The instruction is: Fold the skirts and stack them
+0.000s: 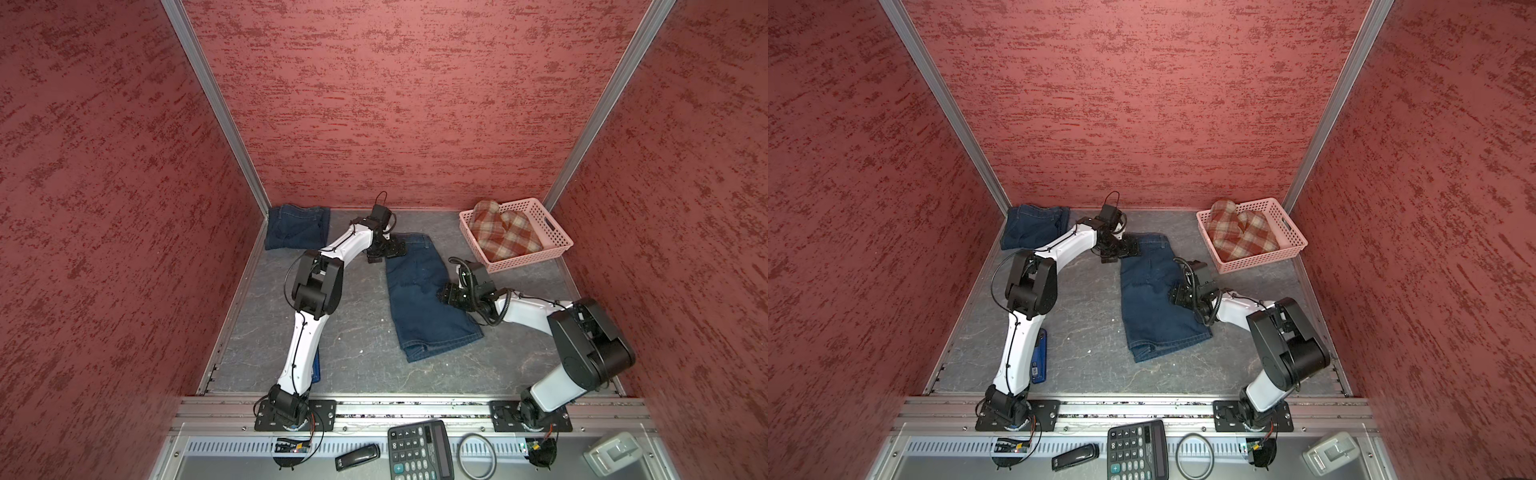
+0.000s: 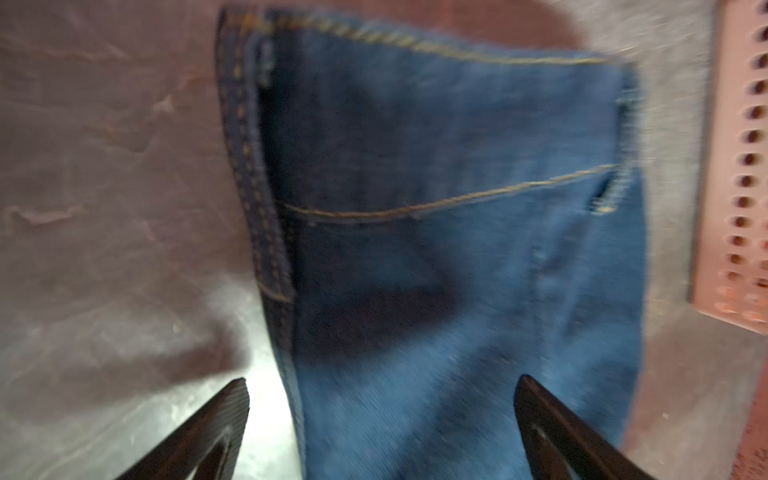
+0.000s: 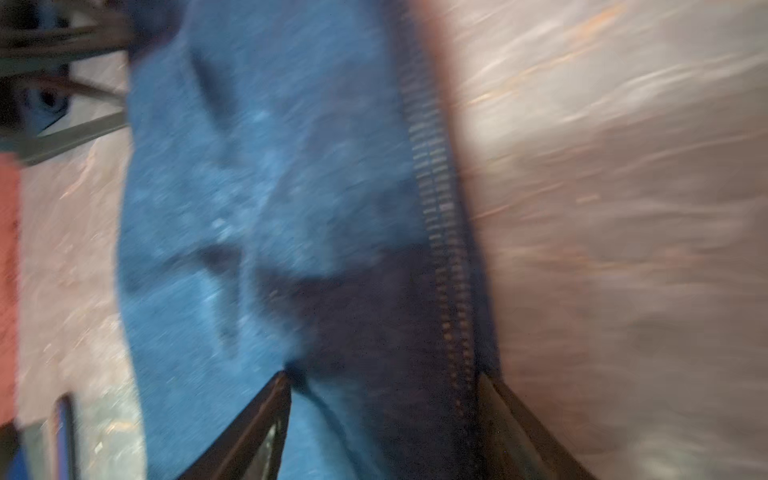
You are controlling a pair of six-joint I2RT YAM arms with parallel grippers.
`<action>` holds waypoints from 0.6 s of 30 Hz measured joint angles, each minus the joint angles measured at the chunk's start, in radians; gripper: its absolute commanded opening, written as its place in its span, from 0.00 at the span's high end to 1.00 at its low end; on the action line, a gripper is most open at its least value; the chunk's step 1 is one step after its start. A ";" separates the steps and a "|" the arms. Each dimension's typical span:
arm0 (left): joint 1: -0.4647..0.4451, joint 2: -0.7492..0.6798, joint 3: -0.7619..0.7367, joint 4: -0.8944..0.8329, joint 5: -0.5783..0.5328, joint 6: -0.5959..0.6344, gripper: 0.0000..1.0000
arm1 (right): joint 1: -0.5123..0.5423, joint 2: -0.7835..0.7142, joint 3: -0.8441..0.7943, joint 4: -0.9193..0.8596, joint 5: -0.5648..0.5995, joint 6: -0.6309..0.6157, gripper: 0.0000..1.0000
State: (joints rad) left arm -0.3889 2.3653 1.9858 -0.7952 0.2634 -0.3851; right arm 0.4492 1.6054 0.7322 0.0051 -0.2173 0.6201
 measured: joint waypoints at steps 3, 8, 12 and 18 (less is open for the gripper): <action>0.010 0.011 0.049 -0.009 -0.004 0.000 0.00 | 0.053 0.002 0.014 0.017 -0.024 0.030 0.31; 0.039 0.050 0.118 -0.033 -0.003 0.000 0.00 | 0.145 0.029 0.089 0.045 -0.041 0.078 0.31; 0.065 0.055 0.128 -0.054 -0.004 0.001 0.00 | 0.185 0.031 0.136 0.043 -0.027 0.081 0.28; 0.089 -0.023 -0.003 -0.027 -0.015 0.009 0.00 | 0.106 -0.005 0.125 0.028 0.004 0.088 0.25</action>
State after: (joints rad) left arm -0.3004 2.3421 1.9823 -0.8223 0.2485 -0.3759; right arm 0.5549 1.6005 0.8570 0.0334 -0.2131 0.7082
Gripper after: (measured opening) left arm 0.996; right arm 0.738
